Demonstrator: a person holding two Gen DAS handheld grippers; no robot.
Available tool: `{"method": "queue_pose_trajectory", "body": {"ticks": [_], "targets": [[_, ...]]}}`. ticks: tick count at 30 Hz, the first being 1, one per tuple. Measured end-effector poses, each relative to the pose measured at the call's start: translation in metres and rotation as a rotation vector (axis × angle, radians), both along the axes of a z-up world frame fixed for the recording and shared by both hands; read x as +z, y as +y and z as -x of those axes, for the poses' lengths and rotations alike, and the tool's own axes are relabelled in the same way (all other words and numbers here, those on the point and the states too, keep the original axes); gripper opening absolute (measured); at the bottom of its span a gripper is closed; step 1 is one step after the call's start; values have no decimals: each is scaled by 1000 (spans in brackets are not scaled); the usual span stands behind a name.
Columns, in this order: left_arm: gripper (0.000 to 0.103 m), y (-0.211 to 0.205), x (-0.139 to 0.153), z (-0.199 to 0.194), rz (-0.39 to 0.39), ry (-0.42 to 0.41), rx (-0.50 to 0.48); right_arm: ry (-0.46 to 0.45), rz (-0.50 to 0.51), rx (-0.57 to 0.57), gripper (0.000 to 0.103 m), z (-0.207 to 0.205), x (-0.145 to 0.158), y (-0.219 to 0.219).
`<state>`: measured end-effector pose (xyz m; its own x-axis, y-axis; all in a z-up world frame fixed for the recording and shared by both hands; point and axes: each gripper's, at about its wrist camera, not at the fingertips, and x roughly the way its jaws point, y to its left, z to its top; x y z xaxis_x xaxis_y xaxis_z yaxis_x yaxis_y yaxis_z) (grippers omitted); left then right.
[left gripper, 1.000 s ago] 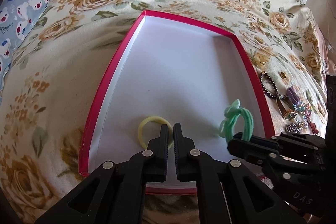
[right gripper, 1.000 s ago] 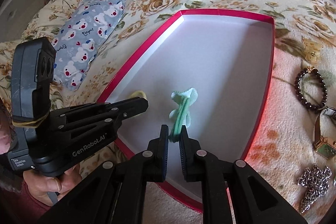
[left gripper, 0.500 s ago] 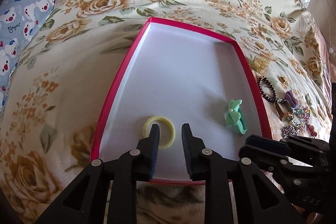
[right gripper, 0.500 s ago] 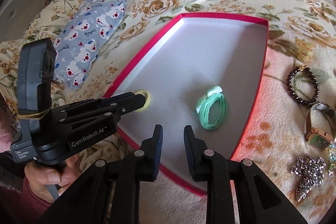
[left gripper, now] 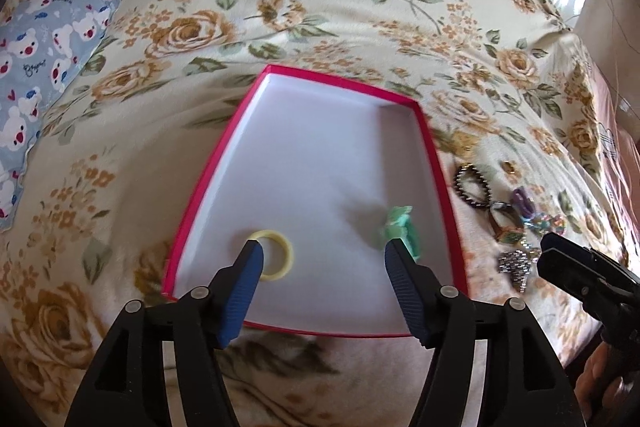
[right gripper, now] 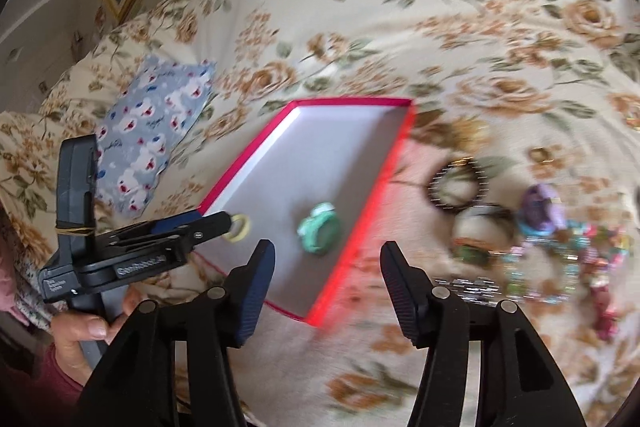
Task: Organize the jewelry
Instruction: 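Move both open grippers back over the jewelry pile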
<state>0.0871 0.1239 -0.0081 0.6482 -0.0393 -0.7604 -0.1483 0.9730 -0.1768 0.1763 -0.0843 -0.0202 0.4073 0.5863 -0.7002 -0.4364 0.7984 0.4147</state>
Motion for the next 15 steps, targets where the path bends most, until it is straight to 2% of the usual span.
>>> {"method": "queue_pose_trajectory", "body": {"ticks": [15], "targets": [[64,-45,12,-18,-10,3,-125,-4,62,-205,57,-1,-3,-98]]}}
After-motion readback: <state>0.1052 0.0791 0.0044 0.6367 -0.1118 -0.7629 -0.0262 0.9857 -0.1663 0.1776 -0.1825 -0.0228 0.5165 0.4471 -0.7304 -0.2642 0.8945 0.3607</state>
